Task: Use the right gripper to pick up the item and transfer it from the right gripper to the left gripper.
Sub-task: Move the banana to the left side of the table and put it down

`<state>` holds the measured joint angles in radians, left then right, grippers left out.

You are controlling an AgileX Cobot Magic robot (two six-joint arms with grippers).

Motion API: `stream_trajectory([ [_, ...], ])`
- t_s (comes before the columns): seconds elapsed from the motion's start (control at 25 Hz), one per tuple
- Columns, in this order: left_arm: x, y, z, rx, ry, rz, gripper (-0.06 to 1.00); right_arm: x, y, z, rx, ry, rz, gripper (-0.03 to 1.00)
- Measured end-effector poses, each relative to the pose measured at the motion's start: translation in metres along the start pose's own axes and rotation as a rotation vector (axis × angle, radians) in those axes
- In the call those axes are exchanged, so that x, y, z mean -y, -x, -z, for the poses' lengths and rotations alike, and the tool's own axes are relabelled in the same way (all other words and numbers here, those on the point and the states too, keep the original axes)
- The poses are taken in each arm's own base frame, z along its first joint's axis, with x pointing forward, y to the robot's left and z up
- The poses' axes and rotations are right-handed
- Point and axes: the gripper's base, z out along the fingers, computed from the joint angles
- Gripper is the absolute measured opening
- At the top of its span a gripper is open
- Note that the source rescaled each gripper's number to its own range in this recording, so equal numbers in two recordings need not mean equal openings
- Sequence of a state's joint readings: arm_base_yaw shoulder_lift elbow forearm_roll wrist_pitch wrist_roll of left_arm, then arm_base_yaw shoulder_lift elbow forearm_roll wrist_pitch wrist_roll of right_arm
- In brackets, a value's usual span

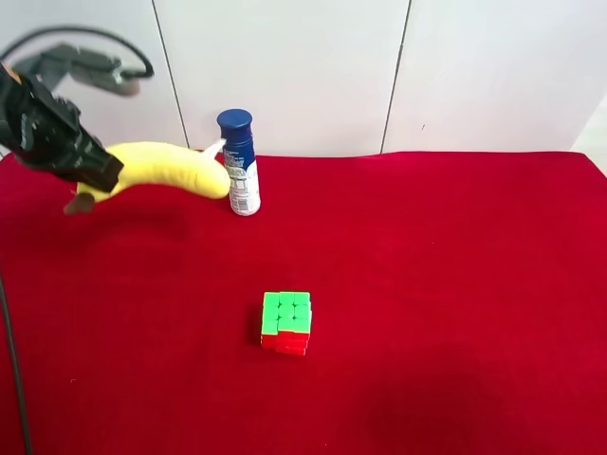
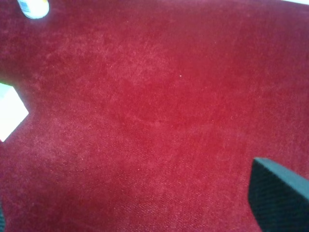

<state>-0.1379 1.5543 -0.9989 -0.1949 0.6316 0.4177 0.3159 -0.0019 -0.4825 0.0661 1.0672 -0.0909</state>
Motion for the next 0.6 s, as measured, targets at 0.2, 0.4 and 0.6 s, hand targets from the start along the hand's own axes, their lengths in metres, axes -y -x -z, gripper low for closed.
stream_trajectory([
  [0.2, -0.002, -0.037, -0.043, -0.065, 0.017, 0.025, 0.0, 0.0, 0.0, 0.0, 0.0, 0.0, 0.0, 1.0],
  [0.4, -0.003, -0.056, -0.072, -0.103, 0.027, 0.037, 0.0, 0.0, 0.0, 0.0, 0.0, 0.0, 0.0, 1.0],
  [0.6, -0.003, -0.06, -0.083, -0.127, 0.024, 0.044, 0.0, 0.0, 0.0, 0.0, 0.0, 0.0, 0.0, 1.0],
])
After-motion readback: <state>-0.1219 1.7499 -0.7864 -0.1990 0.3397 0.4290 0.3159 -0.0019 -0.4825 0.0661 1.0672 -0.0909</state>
